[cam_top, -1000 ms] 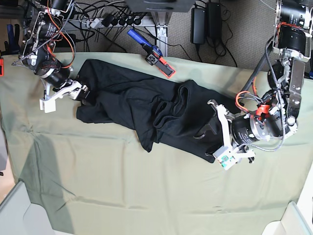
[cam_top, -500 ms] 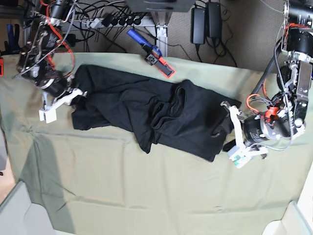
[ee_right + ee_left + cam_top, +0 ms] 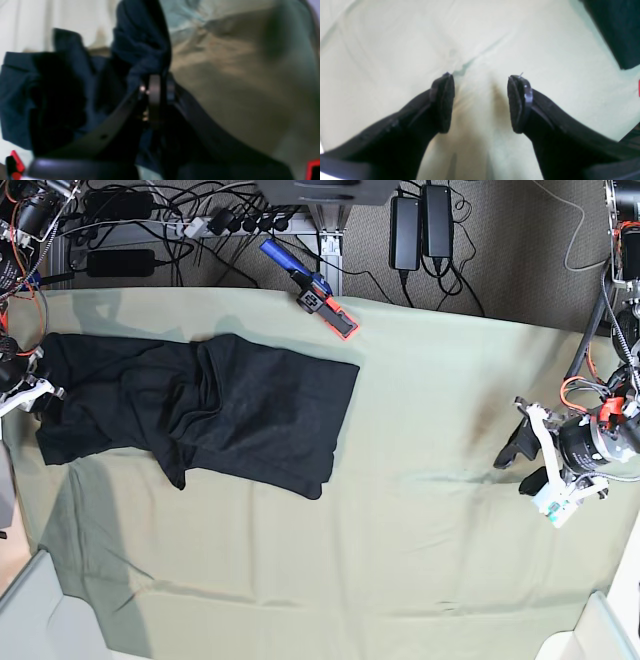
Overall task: Fold the T-shirt properly
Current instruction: 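Fold the sleeve end over the stack with the right gripper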
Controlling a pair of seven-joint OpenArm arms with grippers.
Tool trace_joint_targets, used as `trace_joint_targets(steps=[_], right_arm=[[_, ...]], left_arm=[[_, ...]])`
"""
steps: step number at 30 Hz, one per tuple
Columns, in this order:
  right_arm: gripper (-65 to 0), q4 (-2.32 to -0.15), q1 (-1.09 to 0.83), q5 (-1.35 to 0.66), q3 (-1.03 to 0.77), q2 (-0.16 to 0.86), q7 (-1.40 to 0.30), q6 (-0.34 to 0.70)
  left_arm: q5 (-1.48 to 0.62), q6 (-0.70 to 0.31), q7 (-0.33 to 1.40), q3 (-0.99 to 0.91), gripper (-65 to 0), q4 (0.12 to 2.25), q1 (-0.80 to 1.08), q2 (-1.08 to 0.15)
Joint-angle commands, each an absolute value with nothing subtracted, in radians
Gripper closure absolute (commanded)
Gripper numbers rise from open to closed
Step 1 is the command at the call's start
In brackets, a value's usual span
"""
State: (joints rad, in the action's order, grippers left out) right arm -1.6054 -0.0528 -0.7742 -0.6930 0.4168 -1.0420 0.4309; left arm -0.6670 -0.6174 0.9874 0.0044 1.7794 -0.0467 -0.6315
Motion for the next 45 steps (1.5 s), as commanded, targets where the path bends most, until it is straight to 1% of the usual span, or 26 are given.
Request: trace_joint_targets(steps=[1, 6, 11, 16, 20, 25, 33, 35, 36, 37, 38, 41, 43, 45], right_arm=[[0.0, -1.651, -0.039, -0.81, -0.698, 0.418, -1.026, 0.512], [0.0, -1.83, -0.039, -0.831, -0.683, 0.28, -1.034, 0.513], [0.0, -1.953, -0.039, -0.802, -0.582, 0.121, -1.029, 0.512], [0.0, -1.973, -0.039, -0.74, -0.439, -0.014, -0.978, 0.512], [0.0, -1.967, -0.039, -0.633, -0.335, -0.101, -0.918, 0.513], [0.0, -1.911, -0.039, -0.537, -0.221, -0.136, -0.863, 0.513], [-0.4, -1.781, -0.039, -0.534, -0.113, -0.136, -0.831, 0.513], [-15.4, -1.761, -0.039, -0.535, -0.108, -0.136, -0.819, 0.513], [-21.7, -1.758, -0.039, -0.535, -0.108, -0.136, -0.819, 0.513], [-26.2, -1.758, -0.039, -0.535, -0.108, -0.136, -0.819, 0.513], [-28.9, -1.759, -0.039, -0.543, -0.108, -0.136, -0.82, 0.513], [-29.3, -1.774, -0.039, -0.618, -0.108, -0.136, -0.842, 0.513], [-29.3, -1.819, -0.032, -0.661, -0.108, -0.136, -0.867, 0.513], [-29.3, -1.884, -0.01, -0.66, -0.111, -0.136, -0.9, 0.513]], left_arm=[[-0.678, -0.613, 0.968, -0.014, -37.4, 1.793, -0.064, -0.654], [-0.731, -0.613, 0.969, -0.044, -37.4, 1.793, -0.064, -0.685], [-0.744, -0.613, 0.968, -0.049, -37.4, 1.793, -0.064, -0.696], [-0.744, -0.614, 0.969, -0.049, -37.4, 1.793, -0.064, -0.702], [-0.744, -0.614, 0.968, -0.049, -37.4, 1.793, -0.064, -0.701], [-0.744, -0.614, 0.967, -0.049, -37.4, 1.793, -0.064, -0.701], [-0.744, -0.614, 0.967, -0.049, -37.4, 1.793, -0.064, -0.701], [-0.744, -0.614, 0.968, -0.049, -37.4, 1.793, -0.064, -0.701], [-0.744, -0.614, 0.968, -0.049, -37.4, 1.793, -0.064, -0.701], [-0.744, -0.614, 0.968, -0.049, -37.4, 1.793, -0.064, -0.701], [-0.744, -0.614, 0.968, -0.049, -37.4, 1.793, -0.064, -0.701], [-0.743, -0.614, 0.968, -0.049, -37.4, 1.793, -0.064, -0.701], [-0.74, -0.614, 0.969, -0.049, -37.4, 1.793, -0.064, -0.701], [-0.734, -0.614, 0.97, -0.049, -37.4, 1.793, -0.064, -0.702]])
